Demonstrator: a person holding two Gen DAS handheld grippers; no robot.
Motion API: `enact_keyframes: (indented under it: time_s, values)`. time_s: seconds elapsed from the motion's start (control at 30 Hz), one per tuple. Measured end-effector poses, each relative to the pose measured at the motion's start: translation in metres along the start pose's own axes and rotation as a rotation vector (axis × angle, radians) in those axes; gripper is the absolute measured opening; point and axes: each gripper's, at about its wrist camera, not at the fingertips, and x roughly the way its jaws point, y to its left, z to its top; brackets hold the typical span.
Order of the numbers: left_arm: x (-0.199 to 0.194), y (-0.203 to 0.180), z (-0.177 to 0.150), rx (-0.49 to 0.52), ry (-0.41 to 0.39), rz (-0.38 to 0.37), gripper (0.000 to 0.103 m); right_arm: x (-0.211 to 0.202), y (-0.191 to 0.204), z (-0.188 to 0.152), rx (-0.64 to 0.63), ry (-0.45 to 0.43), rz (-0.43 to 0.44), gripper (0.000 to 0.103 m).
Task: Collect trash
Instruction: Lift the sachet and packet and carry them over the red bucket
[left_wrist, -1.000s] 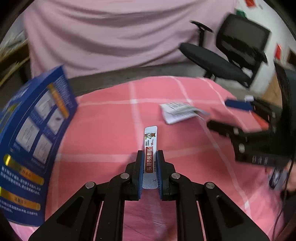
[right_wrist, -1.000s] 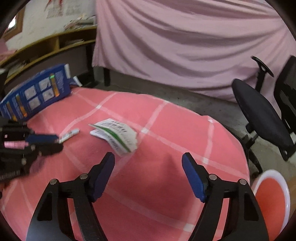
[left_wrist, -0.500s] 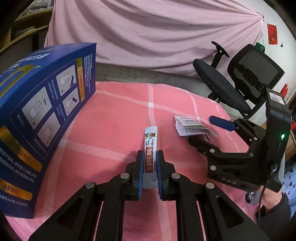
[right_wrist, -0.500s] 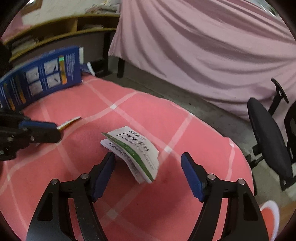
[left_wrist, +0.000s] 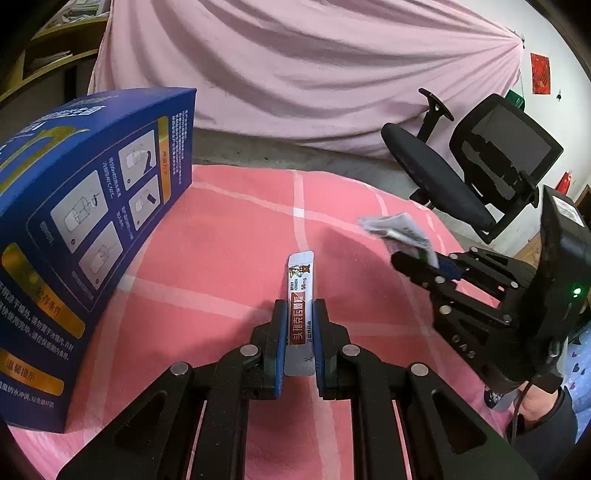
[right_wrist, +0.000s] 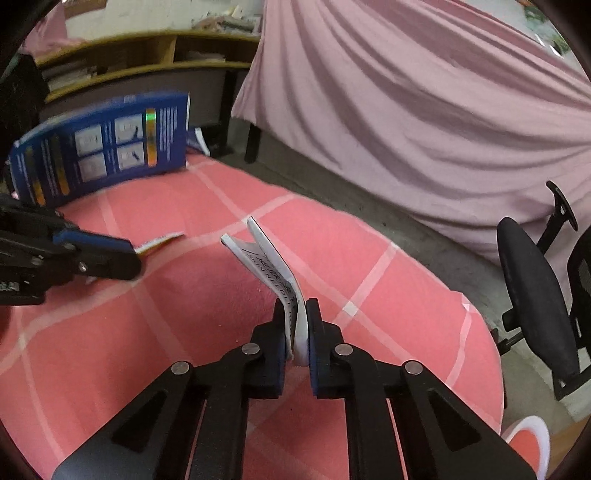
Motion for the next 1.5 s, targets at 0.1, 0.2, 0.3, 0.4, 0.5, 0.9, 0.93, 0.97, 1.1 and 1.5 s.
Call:
enact_keyframes:
  time_s: [0.1,0.2,0.3,0.4,0.5,0.9,0.93,0.97,1.1,1.5]
  values:
    - [-0.005,0.0,-0.001,0.001,-0.023,-0.009,0.01,-0.014,-0.006,-0.002,0.056,-0.048,-0.001,0.007]
    - [-0.015,-0.003,-0.004,0.024,-0.067,-0.031,0.01,-0.032,-0.008,-0.008,0.098,-0.115,-0.025,0.007]
    - [-0.028,-0.01,-0.009,0.067,-0.131,-0.028,0.01,-0.051,-0.011,-0.013,0.133,-0.189,-0.051,0.007]
    - [-0.044,-0.02,-0.016,0.113,-0.213,-0.001,0.01,-0.068,-0.014,-0.018,0.166,-0.255,-0.066,0.007]
    - [-0.056,-0.029,-0.027,0.138,-0.284,0.02,0.01,-0.085,-0.015,-0.024,0.194,-0.315,-0.088,0.007]
    - [-0.081,-0.081,-0.056,0.184,-0.479,0.018,0.01,-0.14,-0.017,-0.043,0.305,-0.491,-0.138,0.007]
    - [-0.083,-0.087,-0.058,0.187,-0.495,0.017,0.011,-0.146,-0.018,-0.045,0.316,-0.507,-0.143,0.007]
    - [-0.085,-0.093,-0.06,0.192,-0.513,0.016,0.011,-0.152,-0.018,-0.047,0.326,-0.522,-0.149,0.007]
    - [-0.091,-0.116,-0.066,0.228,-0.573,0.011,0.011,-0.17,-0.019,-0.054,0.341,-0.558,-0.17,0.007]
    - [-0.095,-0.166,-0.062,0.268,-0.668,-0.037,0.011,-0.209,-0.035,-0.074,0.387,-0.661,-0.233,0.007]
